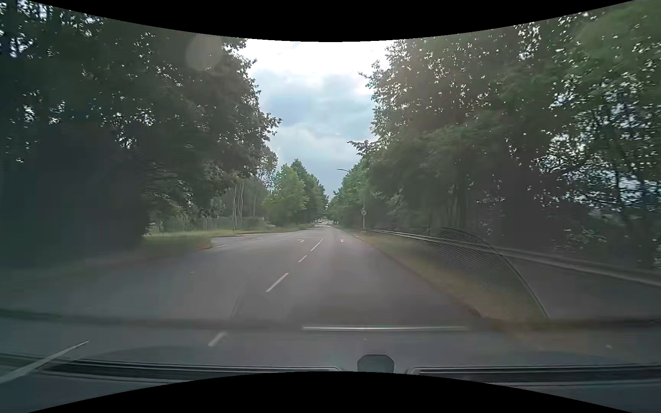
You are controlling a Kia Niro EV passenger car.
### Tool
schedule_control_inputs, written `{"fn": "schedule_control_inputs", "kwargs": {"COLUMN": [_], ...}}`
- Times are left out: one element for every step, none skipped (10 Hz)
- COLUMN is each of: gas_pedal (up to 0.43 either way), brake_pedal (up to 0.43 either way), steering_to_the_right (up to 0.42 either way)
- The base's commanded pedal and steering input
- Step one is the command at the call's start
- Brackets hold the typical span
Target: Follow the waypoints while adhering to traffic rules and regulations
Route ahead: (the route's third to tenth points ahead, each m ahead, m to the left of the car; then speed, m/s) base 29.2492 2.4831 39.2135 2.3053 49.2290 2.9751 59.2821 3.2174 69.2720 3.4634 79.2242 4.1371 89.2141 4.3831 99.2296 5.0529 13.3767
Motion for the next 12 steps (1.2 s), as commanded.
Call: {"fn": "schedule_control_inputs", "kwargs": {"gas_pedal": [0.087, 0.079, 0.079, 0.079, 0.079, 0.079, 0.079, 0.079, 0.079, 0.079, 0.079, 0.079], "brake_pedal": [0.0, 0.0, 0.0, 0.0, 0.0, 0.0, 0.0, 0.0, 0.0, 0.0, 0.0, 0.0], "steering_to_the_right": [-0.008, -0.008, -0.009, -0.009, -0.009, -0.008, -0.006, -0.005, -0.004, -0.005, -0.005, -0.004]}}
